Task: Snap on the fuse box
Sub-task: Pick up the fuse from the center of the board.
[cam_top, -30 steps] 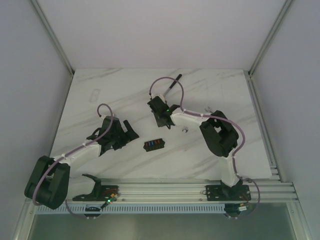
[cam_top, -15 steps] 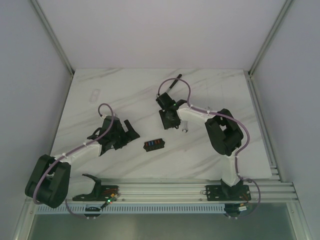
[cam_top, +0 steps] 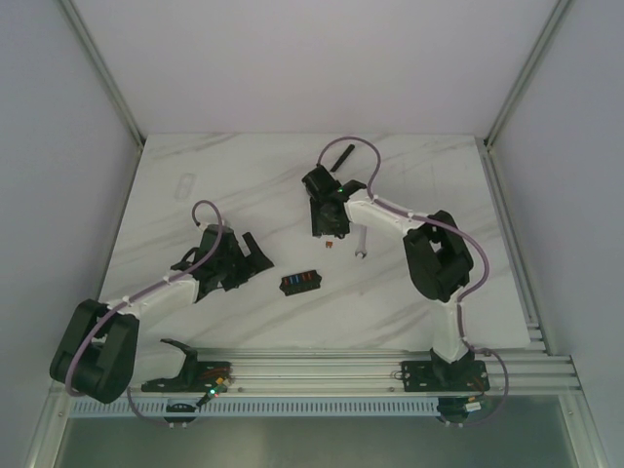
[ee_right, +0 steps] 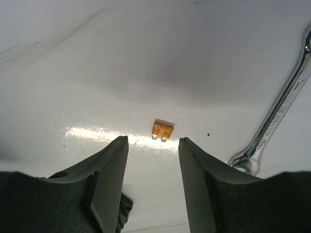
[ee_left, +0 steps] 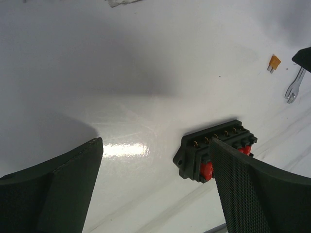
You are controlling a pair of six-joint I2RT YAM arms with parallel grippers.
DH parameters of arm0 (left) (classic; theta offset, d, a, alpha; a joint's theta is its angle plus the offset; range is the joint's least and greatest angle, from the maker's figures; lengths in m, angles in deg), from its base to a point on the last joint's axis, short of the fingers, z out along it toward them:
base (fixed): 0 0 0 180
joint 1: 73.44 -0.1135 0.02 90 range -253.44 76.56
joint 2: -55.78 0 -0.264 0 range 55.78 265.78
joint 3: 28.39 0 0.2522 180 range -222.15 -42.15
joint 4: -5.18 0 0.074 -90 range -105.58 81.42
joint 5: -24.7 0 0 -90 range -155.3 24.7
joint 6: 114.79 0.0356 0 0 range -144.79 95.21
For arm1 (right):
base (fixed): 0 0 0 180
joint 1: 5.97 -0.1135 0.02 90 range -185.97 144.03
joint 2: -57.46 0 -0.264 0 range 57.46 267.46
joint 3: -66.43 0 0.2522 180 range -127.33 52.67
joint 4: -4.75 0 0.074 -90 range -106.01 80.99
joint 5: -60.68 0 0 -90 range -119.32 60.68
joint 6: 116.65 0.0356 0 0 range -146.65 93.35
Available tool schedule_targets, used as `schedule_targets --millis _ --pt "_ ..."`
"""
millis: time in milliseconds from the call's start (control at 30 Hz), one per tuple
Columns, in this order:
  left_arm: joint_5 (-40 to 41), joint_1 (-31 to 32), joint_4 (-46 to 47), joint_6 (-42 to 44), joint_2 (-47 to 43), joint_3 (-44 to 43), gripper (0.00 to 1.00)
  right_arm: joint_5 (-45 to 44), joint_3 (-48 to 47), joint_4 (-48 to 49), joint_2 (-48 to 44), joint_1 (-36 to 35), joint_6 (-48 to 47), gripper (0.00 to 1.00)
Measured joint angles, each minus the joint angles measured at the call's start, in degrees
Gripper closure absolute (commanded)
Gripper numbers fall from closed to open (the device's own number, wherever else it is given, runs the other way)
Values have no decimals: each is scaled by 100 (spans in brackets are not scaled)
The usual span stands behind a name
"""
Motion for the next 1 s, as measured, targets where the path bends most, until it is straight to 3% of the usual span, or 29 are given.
schedule_targets --millis 300,633,1000 --pt "-20 0 2 2 33 -13 1 -179 -85 -208 345 9 396 47" --pt "-26 0 20 4 52 -15 1 -155 -87 -240 505 48 505 56" --pt "-61 22 24 22 81 -35 1 -138 -149 -323 540 85 568 60"
